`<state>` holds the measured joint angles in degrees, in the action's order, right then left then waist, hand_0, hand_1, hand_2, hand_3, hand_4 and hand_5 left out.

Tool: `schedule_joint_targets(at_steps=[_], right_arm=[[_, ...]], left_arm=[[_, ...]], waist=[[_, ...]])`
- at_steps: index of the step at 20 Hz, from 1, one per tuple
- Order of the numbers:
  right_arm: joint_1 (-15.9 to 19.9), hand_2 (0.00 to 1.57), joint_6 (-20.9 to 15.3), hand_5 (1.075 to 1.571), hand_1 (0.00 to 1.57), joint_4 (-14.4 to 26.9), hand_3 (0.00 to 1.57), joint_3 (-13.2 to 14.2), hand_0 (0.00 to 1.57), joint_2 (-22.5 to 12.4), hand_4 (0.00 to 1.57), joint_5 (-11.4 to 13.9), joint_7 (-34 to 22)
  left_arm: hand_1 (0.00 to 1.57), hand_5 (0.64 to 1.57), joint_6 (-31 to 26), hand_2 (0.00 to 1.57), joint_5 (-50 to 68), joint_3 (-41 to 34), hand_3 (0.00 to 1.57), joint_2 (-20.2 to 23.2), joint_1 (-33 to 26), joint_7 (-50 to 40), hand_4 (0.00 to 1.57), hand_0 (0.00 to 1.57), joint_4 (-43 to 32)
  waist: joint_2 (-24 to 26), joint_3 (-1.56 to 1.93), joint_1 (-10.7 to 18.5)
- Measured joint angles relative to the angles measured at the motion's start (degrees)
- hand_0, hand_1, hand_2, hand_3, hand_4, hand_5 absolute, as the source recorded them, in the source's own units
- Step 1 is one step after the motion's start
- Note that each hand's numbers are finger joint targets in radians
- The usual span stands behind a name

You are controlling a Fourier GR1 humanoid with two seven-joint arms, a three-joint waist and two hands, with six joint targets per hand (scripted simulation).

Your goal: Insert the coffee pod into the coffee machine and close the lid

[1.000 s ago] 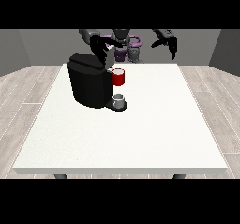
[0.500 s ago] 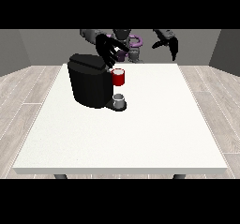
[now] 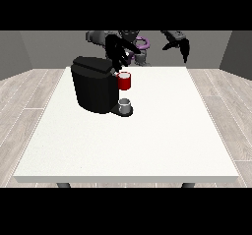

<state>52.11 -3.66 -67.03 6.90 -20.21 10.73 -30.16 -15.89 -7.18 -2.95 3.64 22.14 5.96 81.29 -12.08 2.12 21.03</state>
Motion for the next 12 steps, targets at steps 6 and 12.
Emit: schedule_joint_targets(at_steps=[6,12], right_arm=[[3.71,0.00,0.23,1.571,0.00,-4.46,0.00,-0.10,0.00,-0.74,0.00,0.23,-2.52],[9.96,0.00,0.25,1.571,0.00,-4.18,0.00,-1.86,0.00,1.53,0.00,0.21,7.89]], left_arm=[[0.00,1.571,-1.10,0.00,0.24,1.16,0.00,-0.49,2.75,0.07,0.43,0.00,-0.21],[0.00,1.571,-2.01,0.00,0.97,1.10,0.00,0.00,6.19,0.20,0.00,0.00,1.17]], waist=[[-2.73,-0.41,5.31],[-8.02,-1.76,9.82]])
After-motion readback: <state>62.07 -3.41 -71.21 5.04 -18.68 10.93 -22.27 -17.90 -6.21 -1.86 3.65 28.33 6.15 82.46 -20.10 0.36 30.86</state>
